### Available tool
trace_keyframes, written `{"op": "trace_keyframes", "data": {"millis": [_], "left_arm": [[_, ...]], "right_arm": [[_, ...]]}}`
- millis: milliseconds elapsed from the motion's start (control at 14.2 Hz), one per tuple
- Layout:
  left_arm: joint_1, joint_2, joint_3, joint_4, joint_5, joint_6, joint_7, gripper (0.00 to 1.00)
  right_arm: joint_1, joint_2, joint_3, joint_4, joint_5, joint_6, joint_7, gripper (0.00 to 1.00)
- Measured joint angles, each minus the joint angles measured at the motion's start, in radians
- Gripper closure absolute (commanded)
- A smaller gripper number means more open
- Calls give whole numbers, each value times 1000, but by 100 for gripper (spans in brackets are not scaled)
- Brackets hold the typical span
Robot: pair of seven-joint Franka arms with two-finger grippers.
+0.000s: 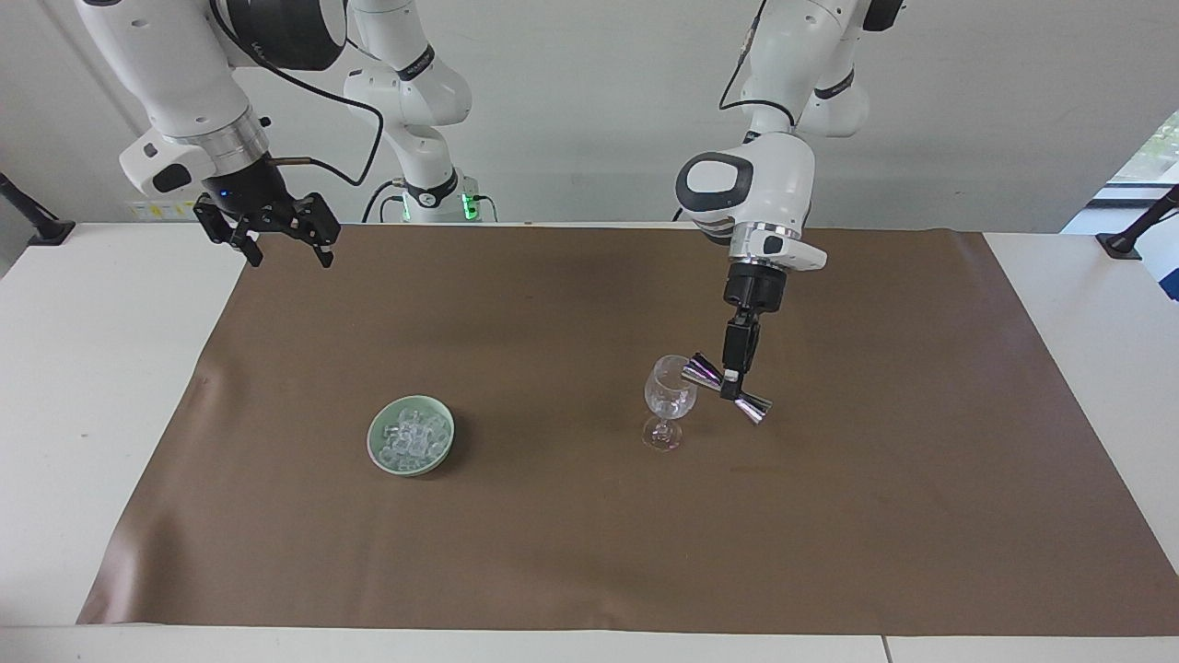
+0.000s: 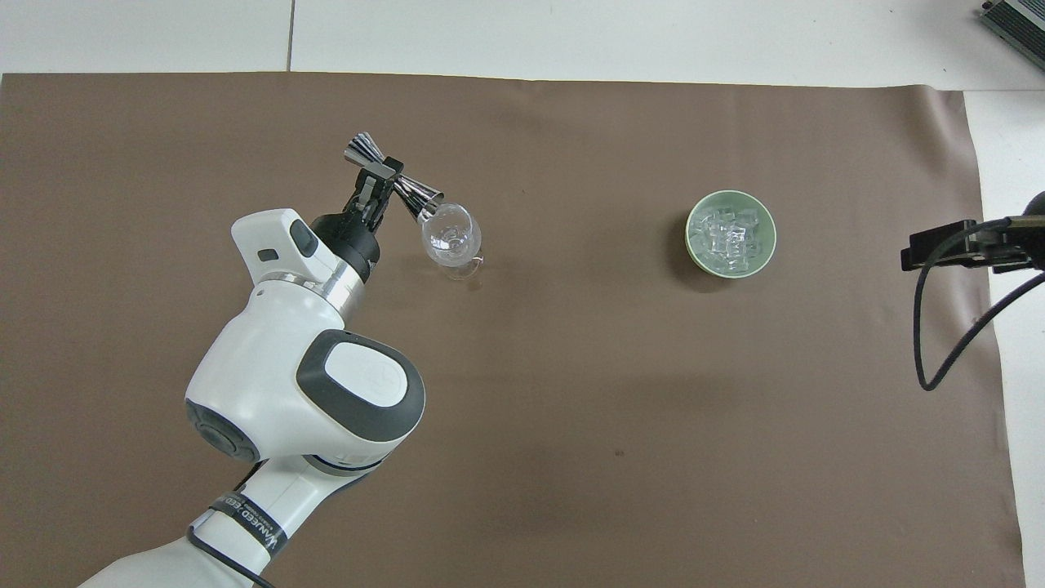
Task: Pour wine and add ice with both arms
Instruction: 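Tip the metal cup further over the glass with the left gripper, then turn the cup upright with the left gripper while the right gripper reaches ice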
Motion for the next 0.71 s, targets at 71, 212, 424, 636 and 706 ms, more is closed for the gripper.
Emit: {"op": "trace_keyframes", "data": {"millis": [71, 212, 424, 636, 706], "left_arm": [[-3, 0, 0, 0, 0, 4, 1, 100], [-5, 0, 0, 0, 0, 8, 2, 100], [-5, 0, 3, 0, 0, 9, 3, 100], [-5, 0, 4, 0, -1, 9, 2, 100], [-4, 1, 5, 0, -9, 9, -1, 100]], "right_arm": [[0, 0, 0, -1, 0, 0, 0, 0], [0, -1, 0, -2, 0, 0, 0, 0], [0, -5, 0, -8, 0, 0, 0, 0], [0, -8, 0, -11, 0, 0, 0, 0], [0, -9, 0, -12, 0, 0, 0, 0]]}}
